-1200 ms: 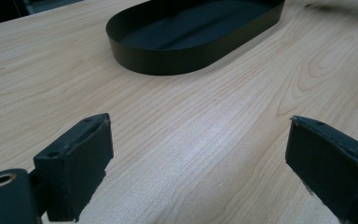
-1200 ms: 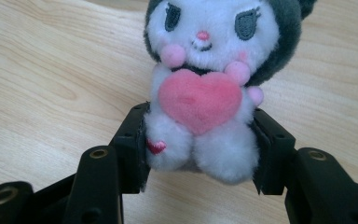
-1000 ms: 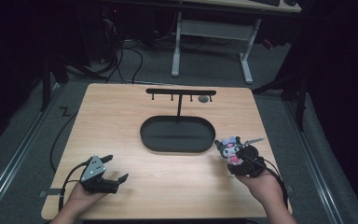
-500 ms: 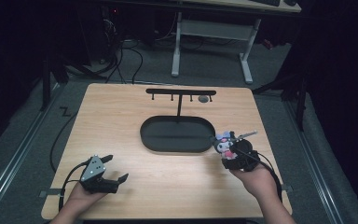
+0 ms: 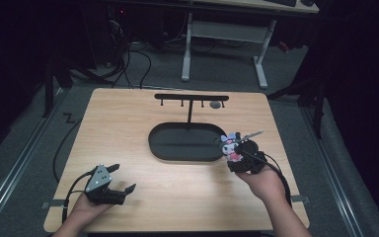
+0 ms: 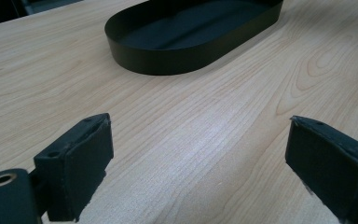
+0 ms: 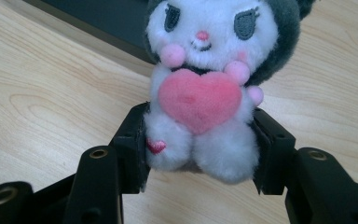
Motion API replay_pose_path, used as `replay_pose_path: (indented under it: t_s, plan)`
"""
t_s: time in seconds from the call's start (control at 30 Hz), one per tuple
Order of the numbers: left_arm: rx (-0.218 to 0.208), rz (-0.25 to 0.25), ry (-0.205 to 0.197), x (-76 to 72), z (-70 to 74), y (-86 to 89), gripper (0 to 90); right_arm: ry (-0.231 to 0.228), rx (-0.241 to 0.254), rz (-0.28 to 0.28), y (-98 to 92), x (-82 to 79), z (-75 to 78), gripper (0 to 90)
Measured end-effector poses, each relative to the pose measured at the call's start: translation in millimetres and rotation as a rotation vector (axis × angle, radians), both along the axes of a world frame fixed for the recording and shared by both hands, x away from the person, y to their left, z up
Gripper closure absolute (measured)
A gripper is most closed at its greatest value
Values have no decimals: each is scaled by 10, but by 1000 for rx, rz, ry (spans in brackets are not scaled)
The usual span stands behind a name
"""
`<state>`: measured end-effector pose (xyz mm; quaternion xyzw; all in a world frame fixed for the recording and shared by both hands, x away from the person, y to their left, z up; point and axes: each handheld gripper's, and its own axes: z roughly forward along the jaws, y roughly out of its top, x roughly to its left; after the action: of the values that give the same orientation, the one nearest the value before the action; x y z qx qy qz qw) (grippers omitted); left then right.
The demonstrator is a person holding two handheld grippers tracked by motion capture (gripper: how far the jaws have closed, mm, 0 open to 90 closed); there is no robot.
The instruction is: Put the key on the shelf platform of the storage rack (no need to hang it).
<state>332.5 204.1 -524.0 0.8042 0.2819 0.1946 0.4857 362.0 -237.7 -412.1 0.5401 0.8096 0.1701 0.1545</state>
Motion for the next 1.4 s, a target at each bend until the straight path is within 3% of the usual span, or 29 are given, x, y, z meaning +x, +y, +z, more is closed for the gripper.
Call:
replay_pose_path:
  t_s: [0.9, 1.4]
  plan:
    - [-5, -3, 2, -6, 1, 10, 84, 18, -4, 44, 454, 522, -127, 479]
    - [-3, -8, 1, -10, -2, 6, 84, 26, 12, 31, 491, 714, -204, 479]
